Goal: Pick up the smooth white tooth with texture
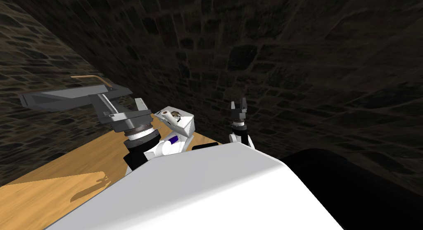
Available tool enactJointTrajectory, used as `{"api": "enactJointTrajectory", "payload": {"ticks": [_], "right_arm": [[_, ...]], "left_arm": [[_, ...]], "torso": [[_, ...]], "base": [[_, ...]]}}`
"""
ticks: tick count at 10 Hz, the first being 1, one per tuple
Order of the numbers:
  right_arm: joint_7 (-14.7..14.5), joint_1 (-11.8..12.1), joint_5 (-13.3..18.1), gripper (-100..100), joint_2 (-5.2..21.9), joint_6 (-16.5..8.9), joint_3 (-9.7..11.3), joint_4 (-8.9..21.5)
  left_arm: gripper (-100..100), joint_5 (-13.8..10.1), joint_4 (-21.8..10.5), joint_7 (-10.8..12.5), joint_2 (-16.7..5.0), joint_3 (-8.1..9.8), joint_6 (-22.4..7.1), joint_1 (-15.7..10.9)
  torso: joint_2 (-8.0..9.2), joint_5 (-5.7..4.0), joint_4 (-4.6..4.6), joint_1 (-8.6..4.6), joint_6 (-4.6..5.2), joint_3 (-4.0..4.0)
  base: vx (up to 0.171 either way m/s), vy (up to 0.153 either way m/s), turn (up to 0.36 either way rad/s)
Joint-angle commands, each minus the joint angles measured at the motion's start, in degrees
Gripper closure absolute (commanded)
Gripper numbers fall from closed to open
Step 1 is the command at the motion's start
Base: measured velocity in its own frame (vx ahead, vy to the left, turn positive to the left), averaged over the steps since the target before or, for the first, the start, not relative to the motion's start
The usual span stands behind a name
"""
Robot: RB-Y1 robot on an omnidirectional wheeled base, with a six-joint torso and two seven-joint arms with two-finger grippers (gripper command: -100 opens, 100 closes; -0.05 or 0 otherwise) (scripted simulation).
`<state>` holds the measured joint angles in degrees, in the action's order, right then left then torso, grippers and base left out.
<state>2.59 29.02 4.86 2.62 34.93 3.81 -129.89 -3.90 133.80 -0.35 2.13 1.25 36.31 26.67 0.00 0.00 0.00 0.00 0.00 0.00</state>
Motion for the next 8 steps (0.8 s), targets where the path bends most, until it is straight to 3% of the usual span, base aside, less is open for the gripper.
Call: {"api": "enactJointTrajectory", "payload": {"ticks": [1, 5, 8], "right_arm": [[0.00, 0.00, 0.00, 0, 0.00, 0.00, 0.00, 0.00], [0.00, 0.00, 0.00, 0, 0.01, 0.00, -0.01, 0.00], [0.00, -0.01, 0.00, 0, 0.01, 0.00, -0.01, 0.00]], "left_arm": [[-100, 0.01, -0.58, 0.24, -2.28, 0.22, -0.37, -0.12], [-100, 0.08, -3.69, 1.40, -7.92, 1.32, -2.37, -0.72], [-100, 0.18, -7.00, 2.42, -10.25, 2.34, -4.56, -1.34]], "torso": [[0.00, 0.00, 0.00, 0.00, 0.00, 0.00], [0.13, 0.07, 0.03, 0.32, 0.00, 0.08], [0.19, 0.12, 0.04, 0.48, 0.00, 0.11]], "base": [[-0.011, 0.021, -0.001], [-0.035, 0.077, -0.006], [-0.048, 0.121, -0.009]]}}
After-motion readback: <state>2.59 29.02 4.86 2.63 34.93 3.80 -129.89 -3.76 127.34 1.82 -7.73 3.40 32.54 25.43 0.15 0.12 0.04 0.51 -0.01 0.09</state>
